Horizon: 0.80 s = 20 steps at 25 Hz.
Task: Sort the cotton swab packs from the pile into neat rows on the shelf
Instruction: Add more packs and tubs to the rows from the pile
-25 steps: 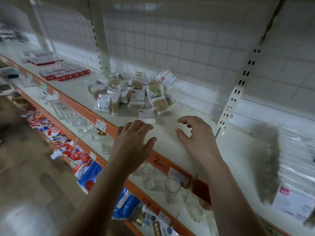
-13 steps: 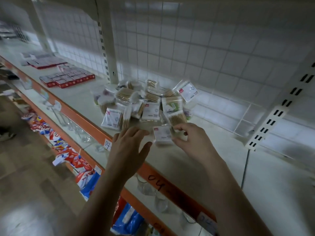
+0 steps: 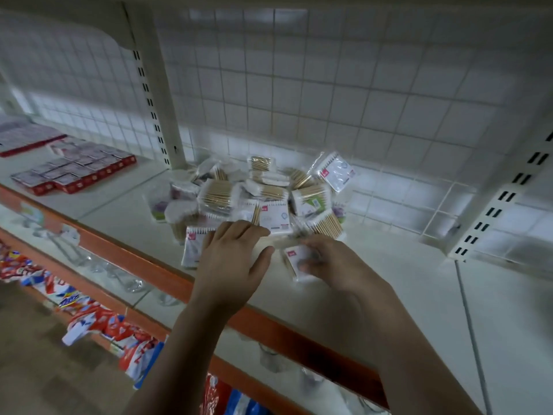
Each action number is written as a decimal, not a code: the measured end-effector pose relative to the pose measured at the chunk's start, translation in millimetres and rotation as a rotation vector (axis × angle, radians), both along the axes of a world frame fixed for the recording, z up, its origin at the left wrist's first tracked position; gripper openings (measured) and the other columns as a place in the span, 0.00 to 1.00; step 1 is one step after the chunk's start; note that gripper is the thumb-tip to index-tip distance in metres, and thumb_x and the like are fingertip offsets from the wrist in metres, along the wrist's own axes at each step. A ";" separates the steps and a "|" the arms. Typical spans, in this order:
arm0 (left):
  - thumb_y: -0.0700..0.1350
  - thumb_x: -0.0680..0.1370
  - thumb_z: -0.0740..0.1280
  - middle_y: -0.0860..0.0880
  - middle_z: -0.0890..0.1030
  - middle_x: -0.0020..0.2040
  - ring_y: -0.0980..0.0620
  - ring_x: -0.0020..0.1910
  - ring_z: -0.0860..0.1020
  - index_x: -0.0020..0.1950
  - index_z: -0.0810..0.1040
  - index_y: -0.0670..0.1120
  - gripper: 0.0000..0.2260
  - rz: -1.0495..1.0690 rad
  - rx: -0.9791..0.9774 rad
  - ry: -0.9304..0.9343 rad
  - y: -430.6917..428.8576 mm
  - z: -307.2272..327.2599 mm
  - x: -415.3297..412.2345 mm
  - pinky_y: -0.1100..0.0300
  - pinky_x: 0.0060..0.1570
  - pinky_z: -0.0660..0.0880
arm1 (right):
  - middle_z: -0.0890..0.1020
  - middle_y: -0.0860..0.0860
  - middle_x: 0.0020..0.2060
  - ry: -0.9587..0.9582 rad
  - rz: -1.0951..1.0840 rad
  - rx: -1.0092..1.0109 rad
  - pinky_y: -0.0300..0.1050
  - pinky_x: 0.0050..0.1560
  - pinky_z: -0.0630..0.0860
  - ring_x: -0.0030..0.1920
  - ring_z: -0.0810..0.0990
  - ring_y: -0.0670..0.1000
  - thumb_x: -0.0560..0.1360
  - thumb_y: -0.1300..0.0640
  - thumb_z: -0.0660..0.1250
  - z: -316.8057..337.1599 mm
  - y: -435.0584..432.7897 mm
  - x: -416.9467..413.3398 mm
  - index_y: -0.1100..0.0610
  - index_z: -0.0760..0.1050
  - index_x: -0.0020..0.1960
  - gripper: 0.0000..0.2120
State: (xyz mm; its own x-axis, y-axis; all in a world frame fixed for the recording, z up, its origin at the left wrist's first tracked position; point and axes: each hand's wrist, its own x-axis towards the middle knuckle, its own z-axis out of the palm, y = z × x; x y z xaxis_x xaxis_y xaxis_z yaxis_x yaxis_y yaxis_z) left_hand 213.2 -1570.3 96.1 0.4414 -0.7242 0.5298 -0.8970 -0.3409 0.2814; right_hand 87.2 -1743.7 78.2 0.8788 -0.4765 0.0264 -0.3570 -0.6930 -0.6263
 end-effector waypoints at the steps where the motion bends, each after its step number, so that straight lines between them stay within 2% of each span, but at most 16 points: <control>1: 0.56 0.75 0.57 0.53 0.79 0.52 0.49 0.51 0.76 0.56 0.79 0.51 0.17 -0.019 -0.011 0.003 -0.4 0.7 4.7 0.55 0.50 0.68 | 0.75 0.39 0.50 -0.004 0.023 0.032 0.34 0.49 0.71 0.49 0.75 0.43 0.72 0.54 0.71 1.0 0.4 0.4 0.40 0.76 0.58 0.17; 3: 0.56 0.75 0.58 0.53 0.79 0.51 0.50 0.51 0.76 0.55 0.79 0.51 0.16 -0.044 -0.020 -0.002 -1.4 0.4 11.8 0.56 0.50 0.67 | 0.70 0.38 0.47 0.004 0.046 0.045 0.33 0.49 0.69 0.47 0.73 0.41 0.72 0.56 0.71 0.6 1.4 1.2 0.35 0.73 0.56 0.19; 4: 0.56 0.75 0.58 0.53 0.79 0.51 0.50 0.51 0.76 0.54 0.79 0.51 0.16 -0.053 -0.021 -0.011 -2.6 0.2 14.7 0.55 0.50 0.68 | 0.68 0.39 0.48 0.013 0.039 0.032 0.34 0.51 0.68 0.48 0.72 0.41 0.71 0.56 0.72 -1.0 1.7 1.4 0.36 0.72 0.58 0.21; 6: 0.56 0.75 0.58 0.53 0.80 0.51 0.49 0.51 0.77 0.54 0.79 0.51 0.16 -0.074 -0.015 -0.023 -6.7 0.5 19.1 0.54 0.51 0.70 | 0.67 0.46 0.52 0.035 -0.013 -0.018 0.37 0.55 0.68 0.52 0.71 0.46 0.70 0.54 0.73 -3.2 2.6 1.1 0.44 0.72 0.65 0.25; 8: 0.56 0.75 0.58 0.52 0.80 0.51 0.49 0.51 0.77 0.54 0.80 0.50 0.16 -0.091 -0.020 -0.025 -11.6 0.2 22.2 0.53 0.51 0.71 | 0.66 0.48 0.53 0.035 -0.067 -0.065 0.39 0.55 0.70 0.52 0.71 0.47 0.67 0.52 0.75 -3.5 4.1 -0.3 0.50 0.72 0.66 0.28; 10: 0.56 0.75 0.58 0.52 0.80 0.50 0.49 0.51 0.77 0.53 0.80 0.50 0.16 -0.103 -0.030 -0.028 -17.0 0.6 24.8 0.53 0.51 0.70 | 0.67 0.48 0.53 -0.007 -0.120 -0.080 0.41 0.52 0.72 0.50 0.72 0.48 0.64 0.51 0.78 -0.6 7.3 -2.4 0.55 0.74 0.61 0.28; 12: 0.56 0.74 0.58 0.52 0.80 0.51 0.48 0.51 0.78 0.53 0.80 0.49 0.17 -0.106 -0.024 -0.041 -23.5 1.1 27.4 0.53 0.51 0.70 | 0.69 0.46 0.51 -0.069 -0.176 -0.059 0.41 0.49 0.72 0.48 0.73 0.48 0.60 0.53 0.79 3.3 9.8 -5.4 0.53 0.73 0.55 0.26; 15: 0.55 0.75 0.62 0.51 0.81 0.50 0.47 0.52 0.78 0.54 0.81 0.49 0.15 -0.110 0.010 -0.061 -37.4 4.5 34.4 0.51 0.52 0.70 | 0.75 0.47 0.41 -0.135 -0.240 0.015 0.47 0.42 0.73 0.40 0.75 0.49 0.60 0.55 0.79 9.4 12.9 -11.4 0.50 0.70 0.44 0.20; 17: 0.53 0.75 0.66 0.51 0.81 0.51 0.48 0.53 0.78 0.55 0.80 0.50 0.12 -0.108 0.046 -0.052 -48.1 11.0 40.3 0.52 0.54 0.68 | 0.76 0.49 0.36 -0.205 -0.263 0.036 0.42 0.37 0.72 0.36 0.73 0.49 0.62 0.56 0.78 12.5 13.4 -16.4 0.51 0.70 0.41 0.17; 19: 0.52 0.75 0.67 0.53 0.81 0.53 0.50 0.55 0.77 0.57 0.79 0.52 0.12 -0.108 0.108 -0.033 -62.3 18.2 47.5 0.55 0.57 0.63 | 0.77 0.50 0.36 -0.283 -0.297 0.021 0.35 0.35 0.69 0.37 0.73 0.50 0.64 0.58 0.77 16.8 10.9 -21.2 0.53 0.70 0.41 0.16; 20: 0.52 0.76 0.66 0.54 0.80 0.54 0.51 0.56 0.76 0.58 0.79 0.53 0.12 -0.104 0.150 -0.050 -70.8 19.7 51.8 0.56 0.58 0.62 | 0.77 0.50 0.36 -0.315 -0.312 0.013 0.35 0.35 0.68 0.39 0.74 0.50 0.64 0.57 0.77 19.3 8.8 -23.7 0.52 0.71 0.40 0.15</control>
